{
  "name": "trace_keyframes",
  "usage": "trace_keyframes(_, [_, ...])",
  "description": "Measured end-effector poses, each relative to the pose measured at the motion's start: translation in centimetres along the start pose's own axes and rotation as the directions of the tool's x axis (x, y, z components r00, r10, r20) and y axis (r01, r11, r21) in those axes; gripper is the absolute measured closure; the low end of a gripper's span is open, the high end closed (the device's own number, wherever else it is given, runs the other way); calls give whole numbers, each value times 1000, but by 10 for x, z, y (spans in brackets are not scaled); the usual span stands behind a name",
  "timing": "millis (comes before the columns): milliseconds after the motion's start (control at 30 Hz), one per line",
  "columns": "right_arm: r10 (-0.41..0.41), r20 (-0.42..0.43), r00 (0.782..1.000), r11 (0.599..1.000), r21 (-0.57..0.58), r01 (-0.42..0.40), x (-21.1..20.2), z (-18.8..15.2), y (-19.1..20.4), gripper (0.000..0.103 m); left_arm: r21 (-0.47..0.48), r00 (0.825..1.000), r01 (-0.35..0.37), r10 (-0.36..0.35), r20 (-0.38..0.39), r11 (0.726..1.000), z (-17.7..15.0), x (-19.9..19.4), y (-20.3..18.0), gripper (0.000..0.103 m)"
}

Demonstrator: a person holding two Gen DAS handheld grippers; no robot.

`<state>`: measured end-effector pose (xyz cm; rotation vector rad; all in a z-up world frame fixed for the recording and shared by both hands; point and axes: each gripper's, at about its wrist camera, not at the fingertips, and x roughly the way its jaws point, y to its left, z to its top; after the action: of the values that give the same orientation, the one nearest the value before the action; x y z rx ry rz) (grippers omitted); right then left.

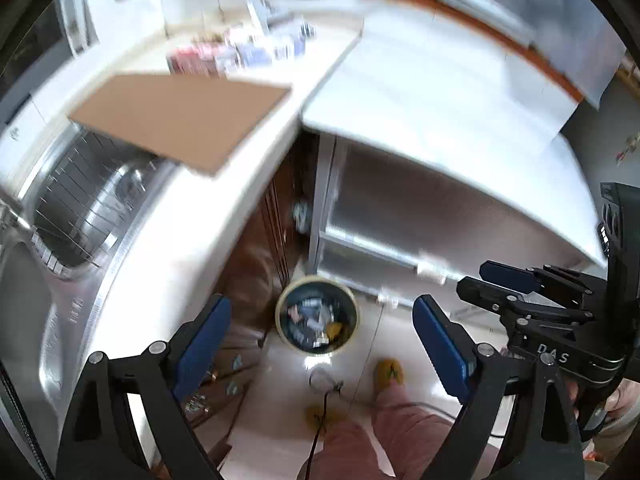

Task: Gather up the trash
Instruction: 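Raise both open tools back up over the counter trash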

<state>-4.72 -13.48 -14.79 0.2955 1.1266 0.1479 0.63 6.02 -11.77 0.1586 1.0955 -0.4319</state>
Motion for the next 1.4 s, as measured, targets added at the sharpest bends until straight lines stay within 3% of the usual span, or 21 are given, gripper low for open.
trace_keyframes(333, [49,154,987,999,-27,-45,-77,41,34,62,-82,986,51,-37,163,995,39,-80,20,12])
trace_keyframes(767, [26,267,963,994,-109,4,-105,79,77,58,-77,971,44,-24,237,996,72,-110,41,12])
trace_keyframes(900, [29,268,963,991,-134,8,-101,97,79,58,-91,969,50,-26,245,995,82,-106,48,13])
trace_keyframes(1167, [90,245,965,980,-195,-42,-75,152,64,58,-162,972,-23,60,229,987,123,-78,64,13])
trace_keyframes(1400, [149,155,977,962,-252,-106,-31,216,44,58,-282,988,-20,63,143,959,176,-23,88,13])
